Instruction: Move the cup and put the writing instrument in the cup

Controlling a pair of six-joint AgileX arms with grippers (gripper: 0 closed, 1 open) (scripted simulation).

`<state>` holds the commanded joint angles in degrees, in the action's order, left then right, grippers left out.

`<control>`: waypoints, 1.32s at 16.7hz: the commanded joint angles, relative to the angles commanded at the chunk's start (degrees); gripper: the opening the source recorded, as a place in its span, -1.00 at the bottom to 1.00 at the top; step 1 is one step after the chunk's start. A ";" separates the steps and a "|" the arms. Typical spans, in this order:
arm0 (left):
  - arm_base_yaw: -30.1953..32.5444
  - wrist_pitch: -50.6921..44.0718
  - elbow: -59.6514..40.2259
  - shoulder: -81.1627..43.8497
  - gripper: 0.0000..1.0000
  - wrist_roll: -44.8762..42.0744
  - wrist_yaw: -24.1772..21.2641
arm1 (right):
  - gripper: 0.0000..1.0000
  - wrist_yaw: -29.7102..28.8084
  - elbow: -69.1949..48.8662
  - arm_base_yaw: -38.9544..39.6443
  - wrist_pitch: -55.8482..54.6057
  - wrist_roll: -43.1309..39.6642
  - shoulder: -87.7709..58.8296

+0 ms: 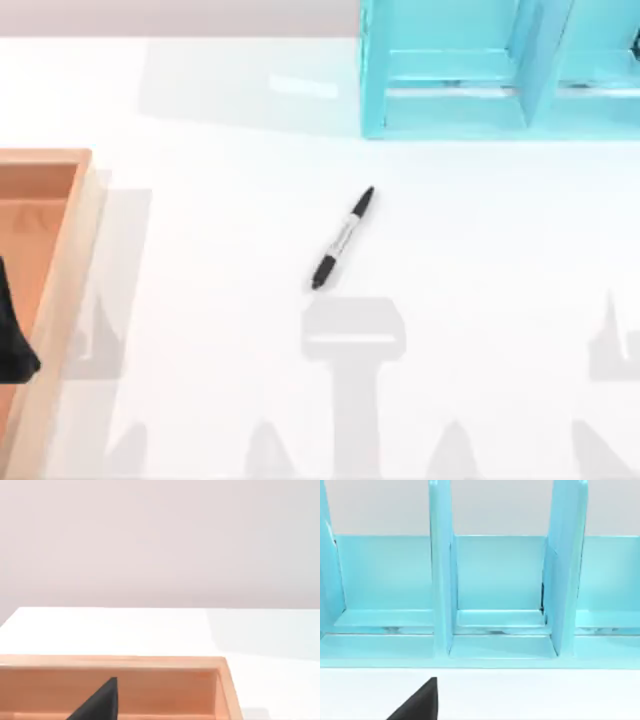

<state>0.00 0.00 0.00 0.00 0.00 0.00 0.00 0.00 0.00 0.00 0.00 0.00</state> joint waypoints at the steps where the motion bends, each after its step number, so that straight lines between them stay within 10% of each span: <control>1: 0.00 0.00 0.00 0.00 1.00 0.00 0.00 | 1.00 0.00 0.00 0.00 0.00 0.00 0.00; 9: -2.68 -13.43 -15.39 -14.65 1.00 -3.05 0.11 | 1.00 0.00 0.00 0.00 0.00 0.00 0.00; 22: -9.03 -60.00 -66.86 -84.76 1.00 -10.27 0.01 | 1.00 0.00 0.00 0.00 0.00 0.00 0.00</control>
<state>-9.03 -60.00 -66.86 -84.76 -10.27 0.01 0.00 0.00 0.00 0.00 0.00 0.00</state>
